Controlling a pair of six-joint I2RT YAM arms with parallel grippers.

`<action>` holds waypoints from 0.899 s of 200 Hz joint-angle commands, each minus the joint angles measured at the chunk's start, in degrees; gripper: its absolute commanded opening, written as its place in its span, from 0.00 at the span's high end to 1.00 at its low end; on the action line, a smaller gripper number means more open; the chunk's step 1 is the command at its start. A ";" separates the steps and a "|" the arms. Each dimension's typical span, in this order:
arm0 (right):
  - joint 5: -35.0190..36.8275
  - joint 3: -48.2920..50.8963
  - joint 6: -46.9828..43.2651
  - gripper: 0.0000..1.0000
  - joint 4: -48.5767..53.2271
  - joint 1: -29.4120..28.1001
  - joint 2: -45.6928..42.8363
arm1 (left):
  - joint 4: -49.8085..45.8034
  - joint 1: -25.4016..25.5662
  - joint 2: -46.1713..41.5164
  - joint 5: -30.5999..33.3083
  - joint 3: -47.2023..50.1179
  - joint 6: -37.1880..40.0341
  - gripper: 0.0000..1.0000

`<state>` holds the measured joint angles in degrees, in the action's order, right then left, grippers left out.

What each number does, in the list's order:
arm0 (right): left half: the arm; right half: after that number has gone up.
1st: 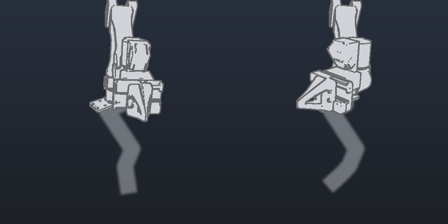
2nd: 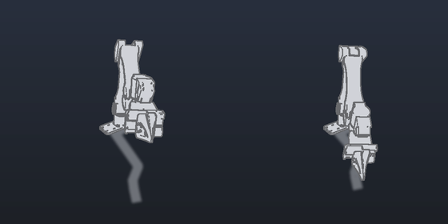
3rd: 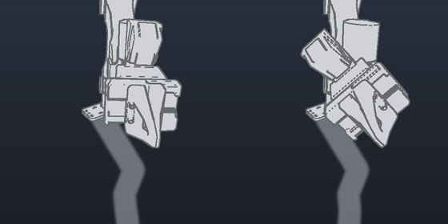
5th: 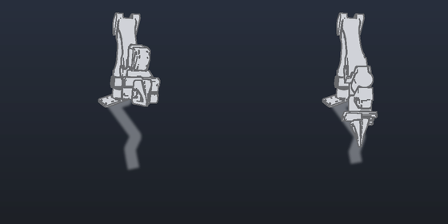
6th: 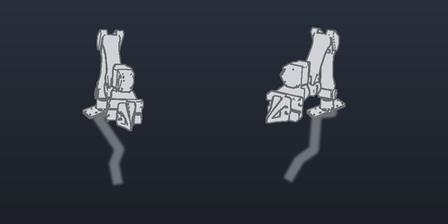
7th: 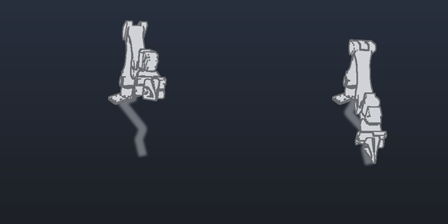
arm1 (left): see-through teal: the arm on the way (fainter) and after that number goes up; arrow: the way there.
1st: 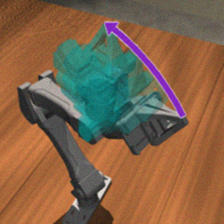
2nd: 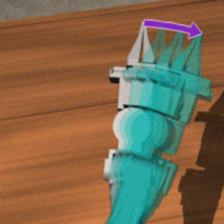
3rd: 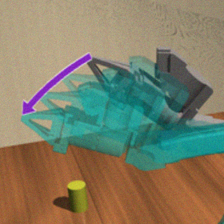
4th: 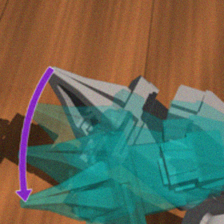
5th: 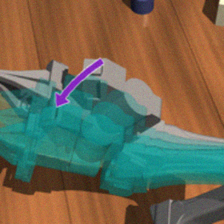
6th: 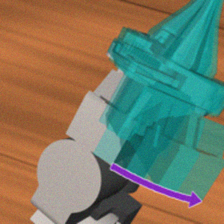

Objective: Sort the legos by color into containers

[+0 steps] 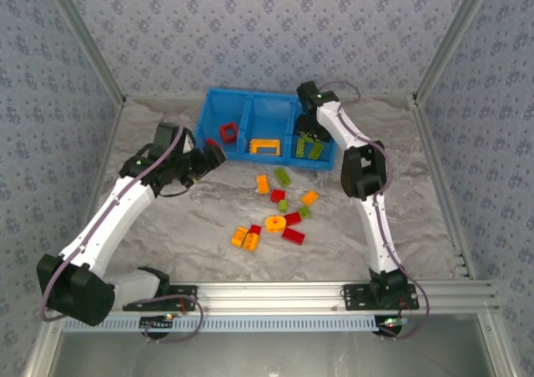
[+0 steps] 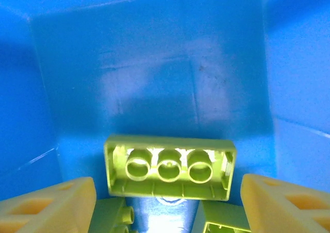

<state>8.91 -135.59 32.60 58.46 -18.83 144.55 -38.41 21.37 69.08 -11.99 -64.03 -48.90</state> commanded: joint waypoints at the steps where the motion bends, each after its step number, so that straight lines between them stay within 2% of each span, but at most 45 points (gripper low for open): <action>1: -1.62 -3.12 -0.16 0.21 2.48 -0.35 -0.55 | -3.59 -0.36 0.66 -0.02 -1.33 2.51 0.22; 34: -1.34 -3.54 -0.56 0.21 2.85 -1.59 -6.50 | -4.71 -0.21 1.59 -0.14 0.57 3.08 0.23; 61: 2.11 1.94 -1.70 0.21 1.13 -3.86 -18.08 | -4.81 2.09 5.50 1.73 -0.58 2.37 0.25; 84: 2.00 16.97 -2.17 0.21 -4.90 -4.57 -31.08 | -5.34 6.76 11.66 6.10 -4.35 1.93 0.25; 122: -5.48 54.14 -5.85 0.20 -23.04 -6.73 -57.59 | -7.07 13.93 27.13 11.74 -14.98 -0.31 0.25; 150: -7.82 70.27 -5.82 0.20 -21.53 -8.21 -71.51 | -10.00 17.36 38.56 16.52 -25.21 -2.03 0.22; 180: -7.10 76.88 -4.22 0.19 -16.76 -7.91 -81.56 | -15.38 20.00 47.27 19.50 -33.34 -3.93 0.22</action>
<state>2.68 -61.25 28.03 39.44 -26.92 69.19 -47.03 39.64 112.14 2.85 -92.60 -50.59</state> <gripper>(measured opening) 0.800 0.779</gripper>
